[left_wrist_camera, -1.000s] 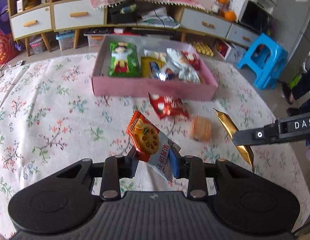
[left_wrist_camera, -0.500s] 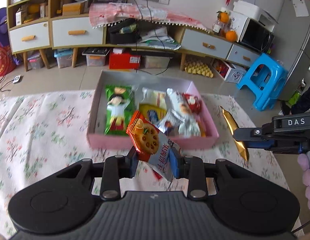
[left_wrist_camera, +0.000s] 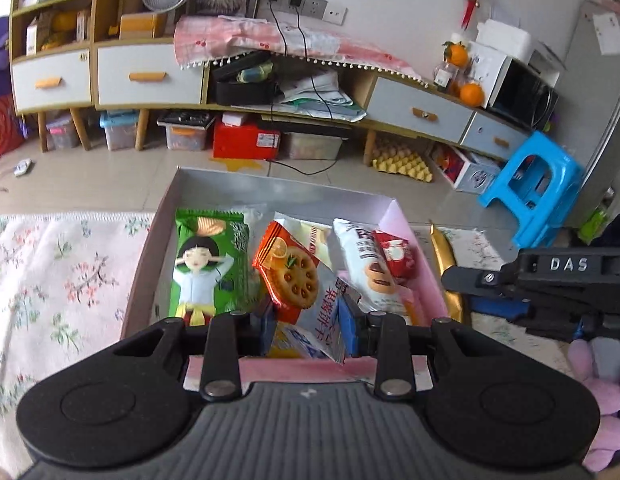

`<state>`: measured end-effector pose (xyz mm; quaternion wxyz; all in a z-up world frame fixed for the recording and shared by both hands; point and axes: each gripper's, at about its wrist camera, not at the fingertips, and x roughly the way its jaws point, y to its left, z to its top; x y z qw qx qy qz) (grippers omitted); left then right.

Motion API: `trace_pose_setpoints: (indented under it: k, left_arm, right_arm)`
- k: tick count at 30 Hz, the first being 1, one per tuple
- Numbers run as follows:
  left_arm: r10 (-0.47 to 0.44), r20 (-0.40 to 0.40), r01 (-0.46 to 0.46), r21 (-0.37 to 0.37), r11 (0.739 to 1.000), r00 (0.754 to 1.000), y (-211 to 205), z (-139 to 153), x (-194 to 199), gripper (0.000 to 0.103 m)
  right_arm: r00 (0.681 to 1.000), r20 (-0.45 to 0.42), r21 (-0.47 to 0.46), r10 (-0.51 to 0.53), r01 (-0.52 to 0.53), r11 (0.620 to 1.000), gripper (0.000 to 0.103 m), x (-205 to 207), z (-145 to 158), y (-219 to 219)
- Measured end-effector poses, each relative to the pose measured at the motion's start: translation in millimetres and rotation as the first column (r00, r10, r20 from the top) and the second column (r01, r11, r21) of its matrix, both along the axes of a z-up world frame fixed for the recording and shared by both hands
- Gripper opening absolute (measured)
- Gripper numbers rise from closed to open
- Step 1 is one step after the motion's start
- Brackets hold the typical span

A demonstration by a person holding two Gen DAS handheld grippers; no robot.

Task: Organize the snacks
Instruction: 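Carry both packs into the pink box and open both grippers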

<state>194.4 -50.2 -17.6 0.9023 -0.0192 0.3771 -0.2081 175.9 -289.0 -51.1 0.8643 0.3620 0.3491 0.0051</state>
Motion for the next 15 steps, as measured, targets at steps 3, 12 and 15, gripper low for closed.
trace_pose_setpoints:
  k: [3,12,15]
  left_arm:
    - [0.003,-0.004,-0.003,0.010,1.000,1.000,-1.3,-3.9,3.1,0.030]
    - [0.015,-0.017,-0.015,-0.002,1.000,1.000,-2.4,-7.3,6.1,0.031]
    - [0.017,-0.017,-0.017,-0.005,1.000,1.000,-1.7,-7.9,5.7,0.031]
  right_arm:
    - [1.000,0.006,0.007,-0.007,0.007,1.000,0.029,5.5,-6.2,-2.1]
    - [0.999,0.008,0.031,-0.031,0.031,0.999,0.029,8.9,-16.2,-5.4]
    - [0.999,0.004,0.031,-0.032,0.032,0.999,0.029,8.6,-18.5,-5.6]
